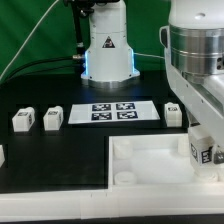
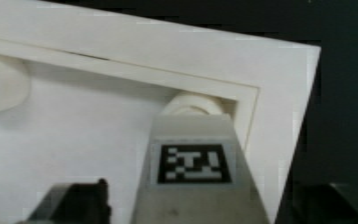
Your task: Assemble one leg
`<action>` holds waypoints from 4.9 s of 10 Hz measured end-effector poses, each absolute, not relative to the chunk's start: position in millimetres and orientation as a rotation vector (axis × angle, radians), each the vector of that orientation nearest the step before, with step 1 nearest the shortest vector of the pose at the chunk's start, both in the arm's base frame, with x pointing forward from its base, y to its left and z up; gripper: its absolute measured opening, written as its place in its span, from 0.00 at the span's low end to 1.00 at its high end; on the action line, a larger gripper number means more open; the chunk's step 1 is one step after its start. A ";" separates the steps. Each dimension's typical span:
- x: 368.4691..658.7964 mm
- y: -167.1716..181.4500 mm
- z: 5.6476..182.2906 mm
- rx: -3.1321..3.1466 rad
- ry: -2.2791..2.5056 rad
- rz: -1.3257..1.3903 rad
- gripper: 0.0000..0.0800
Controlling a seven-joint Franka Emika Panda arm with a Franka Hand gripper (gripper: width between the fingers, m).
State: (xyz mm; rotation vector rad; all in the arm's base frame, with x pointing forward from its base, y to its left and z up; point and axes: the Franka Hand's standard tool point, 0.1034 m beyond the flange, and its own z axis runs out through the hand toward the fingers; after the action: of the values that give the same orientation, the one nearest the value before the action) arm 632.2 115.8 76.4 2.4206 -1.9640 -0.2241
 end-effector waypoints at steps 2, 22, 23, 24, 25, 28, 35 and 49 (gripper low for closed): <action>631.6 117.3 76.0 2.496 -1.875 -0.227 0.77; 632.9 110.6 76.0 3.209 0.029 -0.195 0.36; 632.9 110.6 76.0 3.207 -0.038 -0.197 0.36; 632.8 110.7 76.0 3.205 -0.070 -0.198 0.36; 632.9 110.8 76.0 3.199 -0.154 -0.201 0.36; 635.6 106.8 77.0 3.113 -0.679 -0.184 0.36; 633.8 110.1 76.2 2.616 -1.736 -0.197 0.36; 634.1 106.9 73.8 2.977 -1.119 -0.208 0.81</action>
Offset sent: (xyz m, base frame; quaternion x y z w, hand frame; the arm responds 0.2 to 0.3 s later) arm 0.0007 -0.0048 0.0008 -0.0014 -0.0033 -0.2935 0.9559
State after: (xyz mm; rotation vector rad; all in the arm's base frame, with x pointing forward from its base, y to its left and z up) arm 634.1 106.9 73.8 2.9773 -1.1192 -0.2078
